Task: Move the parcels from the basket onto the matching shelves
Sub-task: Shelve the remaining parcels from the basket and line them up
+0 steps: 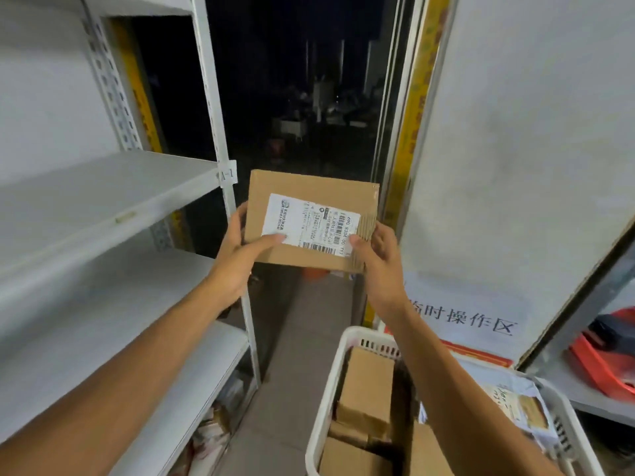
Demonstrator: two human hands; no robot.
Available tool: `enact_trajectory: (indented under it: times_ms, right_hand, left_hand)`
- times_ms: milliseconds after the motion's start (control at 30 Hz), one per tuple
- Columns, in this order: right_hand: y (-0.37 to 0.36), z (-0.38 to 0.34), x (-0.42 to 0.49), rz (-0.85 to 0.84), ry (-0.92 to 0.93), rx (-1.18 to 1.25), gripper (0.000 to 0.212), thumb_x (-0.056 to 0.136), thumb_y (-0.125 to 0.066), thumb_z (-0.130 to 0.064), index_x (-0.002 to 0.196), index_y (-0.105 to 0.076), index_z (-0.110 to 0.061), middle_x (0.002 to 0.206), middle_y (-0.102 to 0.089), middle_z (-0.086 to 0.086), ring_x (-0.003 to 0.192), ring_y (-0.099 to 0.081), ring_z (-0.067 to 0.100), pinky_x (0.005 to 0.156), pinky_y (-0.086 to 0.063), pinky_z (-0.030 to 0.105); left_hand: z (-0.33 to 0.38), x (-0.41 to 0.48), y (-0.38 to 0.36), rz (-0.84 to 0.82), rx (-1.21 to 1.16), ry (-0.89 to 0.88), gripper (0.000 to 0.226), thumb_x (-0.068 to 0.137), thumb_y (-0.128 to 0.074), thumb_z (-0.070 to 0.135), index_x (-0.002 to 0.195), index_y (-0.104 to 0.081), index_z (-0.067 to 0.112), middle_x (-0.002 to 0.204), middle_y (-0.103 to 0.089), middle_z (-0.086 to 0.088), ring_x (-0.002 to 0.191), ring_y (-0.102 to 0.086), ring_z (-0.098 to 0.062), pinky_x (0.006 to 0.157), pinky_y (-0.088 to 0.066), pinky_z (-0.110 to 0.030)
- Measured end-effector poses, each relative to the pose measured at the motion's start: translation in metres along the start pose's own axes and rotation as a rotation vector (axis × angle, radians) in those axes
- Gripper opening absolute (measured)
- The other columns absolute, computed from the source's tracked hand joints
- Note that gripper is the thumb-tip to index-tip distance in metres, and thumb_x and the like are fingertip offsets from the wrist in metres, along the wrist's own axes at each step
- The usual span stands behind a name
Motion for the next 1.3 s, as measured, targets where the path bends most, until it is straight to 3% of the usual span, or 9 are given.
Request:
enact_trajectory:
  times_ms: [133,233,433,633,733,833,967,1133,1300]
  right_hand:
    - [-0.042,0.004,0.012,-0.110,-0.088,0.124,0.052,0.080,-0.069,-0.033,0.127,-0.047,-0.027,0.122,-0.067,-0.003,0.113,-0.063,0.016,0.085,-0.058,0.040]
    - [-0.071,0.003,0.025,-0.221,-0.104,0.177,0.052,0.080,-0.069,-0.034,0.127,-0.049,-0.026,0.122,-0.067,-0.001,0.114,-0.063,0.018,0.090,-0.055,0.048]
    - [-0.122,0.010,0.041,-0.379,-0.114,0.208,0.043,0.084,-0.066,-0.038,0.125,-0.054,-0.032,0.114,-0.070,-0.011,0.110,-0.065,0.013,0.094,-0.053,0.051]
    - [-0.175,0.012,0.033,-0.435,-0.157,0.272,0.051,0.076,-0.071,-0.044,0.123,-0.057,-0.030,0.118,-0.067,-0.004,0.111,-0.064,0.016,0.096,-0.052,0.047]
    - [-0.204,0.014,0.021,-0.394,-0.288,0.386,0.066,0.078,-0.076,-0.036,0.135,-0.048,-0.016,0.121,-0.065,0.004,0.111,-0.064,0.020,0.095,-0.053,0.044]
    - [-0.232,0.012,0.001,-0.404,-0.410,0.524,0.053,0.077,-0.076,-0.033,0.123,-0.058,-0.015,0.113,-0.069,0.004,0.106,-0.066,0.017,0.096,-0.053,0.037]
    - [-0.270,0.003,-0.026,-0.549,-0.508,0.628,0.024,0.071,-0.071,-0.044,0.089,-0.070,-0.028,0.099,-0.074,-0.005,0.107,-0.065,0.017,0.092,-0.051,0.031]
    - [-0.310,-0.008,-0.057,-0.856,-0.578,0.645,0.059,0.075,-0.067,-0.044,0.130,-0.047,-0.036,0.124,-0.062,0.002,0.112,-0.063,0.025,0.098,-0.050,0.049]
    - [-0.345,-0.024,-0.088,-0.894,-0.691,0.805,0.079,0.073,-0.074,-0.037,0.142,-0.038,-0.024,0.128,-0.062,0.010,0.113,-0.064,0.026,0.098,-0.050,0.051]
  left_hand:
    - [0.028,-0.008,0.042,0.016,0.059,-0.040,0.086,0.063,-0.082,0.028,0.136,-0.038,0.038,0.126,-0.060,0.006,0.116,-0.057,-0.016,0.074,-0.055,-0.026]
    - [0.039,-0.021,0.071,0.121,0.110,-0.066,0.079,0.064,-0.083,0.030,0.130,-0.041,0.041,0.125,-0.059,0.009,0.118,-0.055,-0.017,0.083,-0.056,-0.041]
    - [0.066,-0.050,0.108,0.265,0.220,-0.043,0.091,0.052,-0.087,0.051,0.129,-0.039,0.054,0.128,-0.059,0.008,0.119,-0.055,-0.017,0.089,-0.051,-0.041]
    - [0.076,-0.096,0.133,0.508,0.231,-0.030,0.092,0.047,-0.089,0.034,0.124,-0.040,0.050,0.122,-0.062,-0.005,0.108,-0.063,-0.019,0.073,-0.055,-0.034]
    - [0.076,-0.121,0.139,0.694,0.158,-0.079,0.101,0.050,-0.085,0.025,0.135,-0.033,0.044,0.118,-0.064,-0.012,0.104,-0.065,-0.025,0.080,-0.056,-0.046]
    - [0.096,-0.138,0.146,0.809,0.145,-0.112,0.094,0.060,-0.078,0.014,0.136,-0.031,0.043,0.116,-0.063,-0.020,0.103,-0.065,-0.031,0.090,-0.050,-0.056]
    - [0.123,-0.161,0.162,0.890,0.195,-0.129,0.105,0.053,-0.088,0.018,0.137,-0.029,0.042,0.098,-0.074,-0.003,0.089,-0.071,-0.018,0.078,-0.052,-0.045]
    - [0.136,-0.191,0.181,1.011,0.159,-0.183,0.112,0.047,-0.083,0.040,0.143,-0.026,0.038,0.107,-0.069,-0.002,0.098,-0.068,-0.020,0.087,-0.051,-0.052]
    - [0.135,-0.205,0.201,1.004,0.156,-0.243,0.107,0.062,-0.081,0.035,0.147,-0.015,0.041,0.094,-0.072,0.019,0.092,-0.069,-0.008,0.090,-0.050,-0.051]
Point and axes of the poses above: each hand's wrist, its own x-axis towards the middle knuckle, its own y-axis out of the back of the hand, z = x × y, the point moved 4 cm from there along x, towards the middle knuckle
